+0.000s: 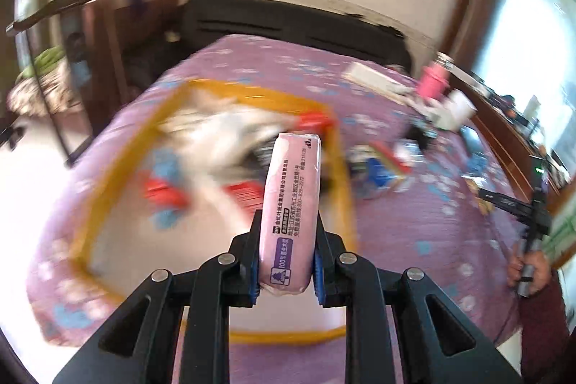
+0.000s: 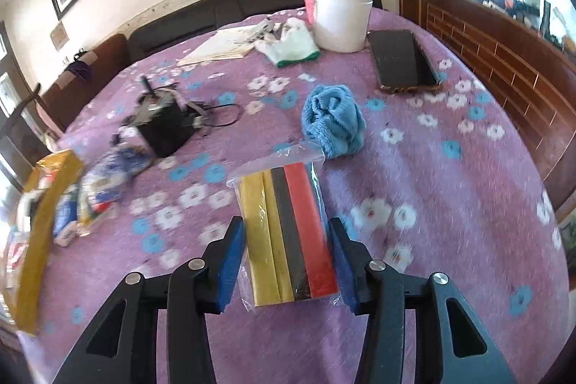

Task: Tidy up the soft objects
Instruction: 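Carry the sponge pack and pink tissue pack into the yellow tray and release both, then move both open tools back over the remaining table items, then grasp the blue Vinda bag with the right tool while the left tool grasps the red-green-yellow sponge pack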

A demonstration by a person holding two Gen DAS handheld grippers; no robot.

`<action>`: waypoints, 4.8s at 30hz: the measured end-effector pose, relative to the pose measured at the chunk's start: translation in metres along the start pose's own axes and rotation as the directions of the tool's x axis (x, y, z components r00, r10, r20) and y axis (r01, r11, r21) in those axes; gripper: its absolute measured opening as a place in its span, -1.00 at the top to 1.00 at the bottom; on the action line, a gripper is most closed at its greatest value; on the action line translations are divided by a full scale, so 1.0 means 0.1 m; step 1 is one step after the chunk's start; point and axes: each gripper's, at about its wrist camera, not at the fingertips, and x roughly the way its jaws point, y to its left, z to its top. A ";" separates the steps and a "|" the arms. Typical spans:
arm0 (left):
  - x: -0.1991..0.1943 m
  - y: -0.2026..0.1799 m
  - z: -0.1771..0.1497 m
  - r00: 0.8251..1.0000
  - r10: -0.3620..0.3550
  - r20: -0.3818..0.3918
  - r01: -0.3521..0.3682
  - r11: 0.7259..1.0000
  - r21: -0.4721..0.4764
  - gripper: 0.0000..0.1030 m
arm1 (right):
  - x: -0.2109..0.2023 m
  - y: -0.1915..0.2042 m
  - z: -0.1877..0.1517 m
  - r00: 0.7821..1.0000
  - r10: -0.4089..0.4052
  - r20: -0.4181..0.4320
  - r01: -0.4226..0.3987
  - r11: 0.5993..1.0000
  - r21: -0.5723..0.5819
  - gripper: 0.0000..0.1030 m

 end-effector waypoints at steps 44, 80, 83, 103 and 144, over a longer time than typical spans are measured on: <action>-0.51 0.67 -0.23 0.875 0.471 0.110 -0.463 0.882 -0.092 -0.63 | -0.05 4.17 -1.10 0.906 0.338 -0.257 -0.423 0.685 -0.593 0.01; -0.91 -0.34 -0.24 0.810 0.528 0.256 -0.554 0.832 0.038 -0.77 | -0.56 2.34 -0.55 0.928 0.369 -0.051 -0.365 0.873 -0.323 -0.46; -0.91 -0.48 -0.24 0.818 0.507 0.271 -0.541 0.839 0.065 -0.80 | -0.67 2.04 -0.44 0.942 0.336 -0.009 -0.324 0.898 -0.299 -0.47; 0.54 -1.41 0.21 0.998 0.047 -0.036 -0.039 0.981 0.192 -0.82 | -0.31 0.09 0.11 0.991 0.108 0.085 -0.110 0.994 0.018 -0.55; 1.14 -1.77 -0.11 0.929 -0.192 -0.315 0.234 0.967 0.101 -0.53 | 0.22 0.74 -0.10 0.906 0.385 -0.176 -0.402 0.912 -0.078 -0.62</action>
